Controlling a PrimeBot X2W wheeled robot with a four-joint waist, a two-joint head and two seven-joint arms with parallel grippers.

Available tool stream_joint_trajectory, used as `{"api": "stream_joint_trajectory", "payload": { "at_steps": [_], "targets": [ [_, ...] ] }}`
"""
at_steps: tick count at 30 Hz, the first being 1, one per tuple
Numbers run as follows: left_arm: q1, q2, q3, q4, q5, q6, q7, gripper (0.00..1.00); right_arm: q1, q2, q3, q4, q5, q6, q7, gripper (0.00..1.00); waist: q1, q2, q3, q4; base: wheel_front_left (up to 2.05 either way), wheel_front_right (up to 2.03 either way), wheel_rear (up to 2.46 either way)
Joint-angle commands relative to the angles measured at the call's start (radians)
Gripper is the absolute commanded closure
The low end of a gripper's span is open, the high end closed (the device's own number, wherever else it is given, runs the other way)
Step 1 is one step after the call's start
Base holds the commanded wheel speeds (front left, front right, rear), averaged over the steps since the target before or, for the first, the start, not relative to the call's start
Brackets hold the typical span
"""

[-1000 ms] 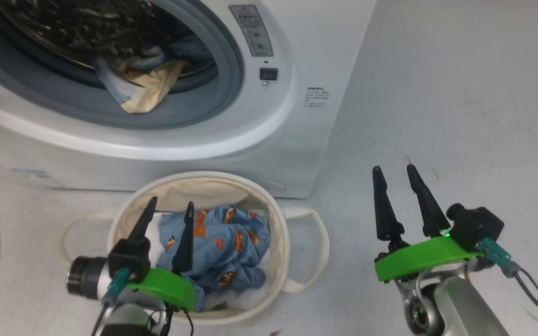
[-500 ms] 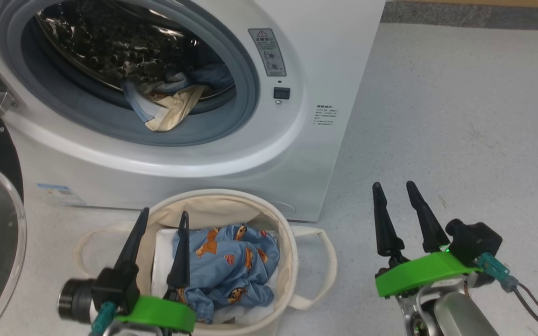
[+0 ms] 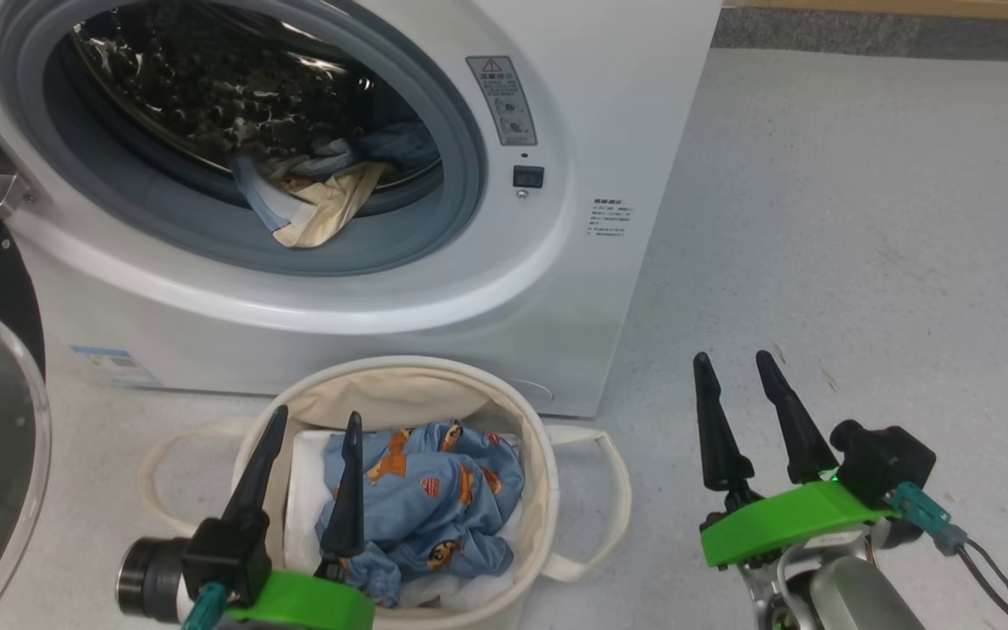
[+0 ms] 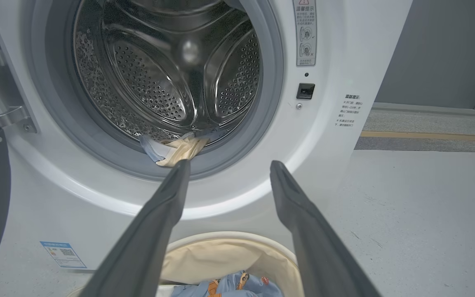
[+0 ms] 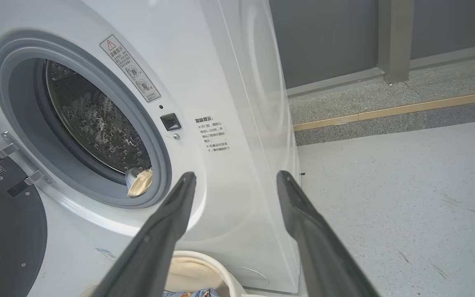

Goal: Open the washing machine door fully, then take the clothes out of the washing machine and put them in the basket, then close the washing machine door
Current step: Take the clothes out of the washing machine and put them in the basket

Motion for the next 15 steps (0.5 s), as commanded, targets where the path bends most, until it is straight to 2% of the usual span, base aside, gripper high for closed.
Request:
{"api": "stream_joint_trajectory", "payload": {
  "at_steps": [1, 8, 15],
  "targets": [
    [-0.023, 0.000, 0.029, -0.033, 0.000, 0.008, -0.005, 0.00, -0.009, 0.004, 0.024, -0.034, 0.007, 0.000, -0.012, 0.00, 0.0000, -0.0001, 0.002, -0.001, 0.00, 0.00, 0.00],
    [-0.036, 0.000, 0.033, -0.029, 0.000, 0.011, -0.005, 0.00, -0.014, 0.004, 0.021, -0.036, 0.008, 0.000, -0.012, 0.00, 0.0000, -0.0001, 0.026, -0.014, 0.00, 0.00, 0.00],
    [-0.123, 0.027, 0.054, 0.037, 0.031, -0.018, -0.005, 0.00, -0.031, 0.004, 0.035, -0.046, 0.011, 0.000, -0.012, 0.00, 0.0000, -0.0001, 0.086, -0.052, 0.00, 0.00, 0.00]
  ]
}}
